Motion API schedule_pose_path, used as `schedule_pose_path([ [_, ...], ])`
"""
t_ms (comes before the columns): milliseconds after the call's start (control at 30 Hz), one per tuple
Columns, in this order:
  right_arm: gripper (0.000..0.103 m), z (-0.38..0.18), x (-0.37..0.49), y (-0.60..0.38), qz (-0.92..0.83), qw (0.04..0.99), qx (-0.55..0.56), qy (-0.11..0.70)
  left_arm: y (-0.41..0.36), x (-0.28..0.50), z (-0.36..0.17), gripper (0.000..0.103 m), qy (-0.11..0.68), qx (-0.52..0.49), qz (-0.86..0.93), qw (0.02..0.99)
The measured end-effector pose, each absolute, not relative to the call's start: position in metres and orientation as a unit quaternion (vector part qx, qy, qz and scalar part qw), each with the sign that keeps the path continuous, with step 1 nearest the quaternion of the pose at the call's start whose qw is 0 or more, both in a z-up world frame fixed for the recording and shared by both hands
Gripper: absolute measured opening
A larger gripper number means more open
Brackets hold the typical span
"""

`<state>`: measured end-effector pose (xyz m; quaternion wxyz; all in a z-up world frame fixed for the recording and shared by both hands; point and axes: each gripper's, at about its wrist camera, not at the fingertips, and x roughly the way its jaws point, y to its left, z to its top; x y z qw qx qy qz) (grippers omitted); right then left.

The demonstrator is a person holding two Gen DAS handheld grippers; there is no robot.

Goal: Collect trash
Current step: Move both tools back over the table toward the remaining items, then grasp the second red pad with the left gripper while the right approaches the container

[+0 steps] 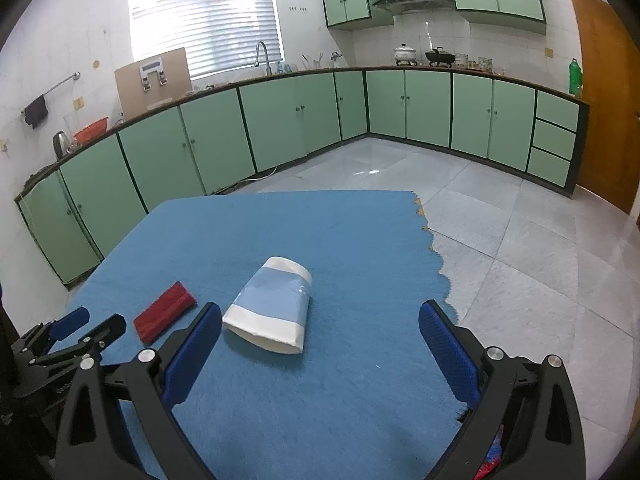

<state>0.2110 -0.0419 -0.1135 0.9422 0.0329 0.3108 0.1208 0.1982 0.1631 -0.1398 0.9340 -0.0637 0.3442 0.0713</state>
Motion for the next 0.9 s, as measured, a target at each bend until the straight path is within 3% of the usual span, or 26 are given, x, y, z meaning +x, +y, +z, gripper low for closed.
schedule_pose_path([
  [733, 0.097, -0.132, 0.246, -0.015, 0.111, 0.935, 0.029, 0.335, 0.176, 0.269, -0.177, 0.076, 0.431, -0.06, 0.037, 0.9],
  [767, 0.097, -0.132, 0.248, -0.015, 0.111, 0.935, 0.03, 0.336, 0.176, 0.269, -0.177, 0.075, 0.43, -0.061, 0.037, 0.9],
  [867, 0.097, -0.133, 0.25, -0.012, 0.111, 0.933, 0.029, 0.34, 0.177, 0.265, -0.176, 0.056, 0.423, -0.071, 0.022, 0.903],
  [900, 0.097, -0.133, 0.251, -0.011, 0.112, 0.933, 0.028, 0.341, 0.174, 0.265, -0.176, 0.055, 0.423, -0.068, 0.021, 0.903],
])
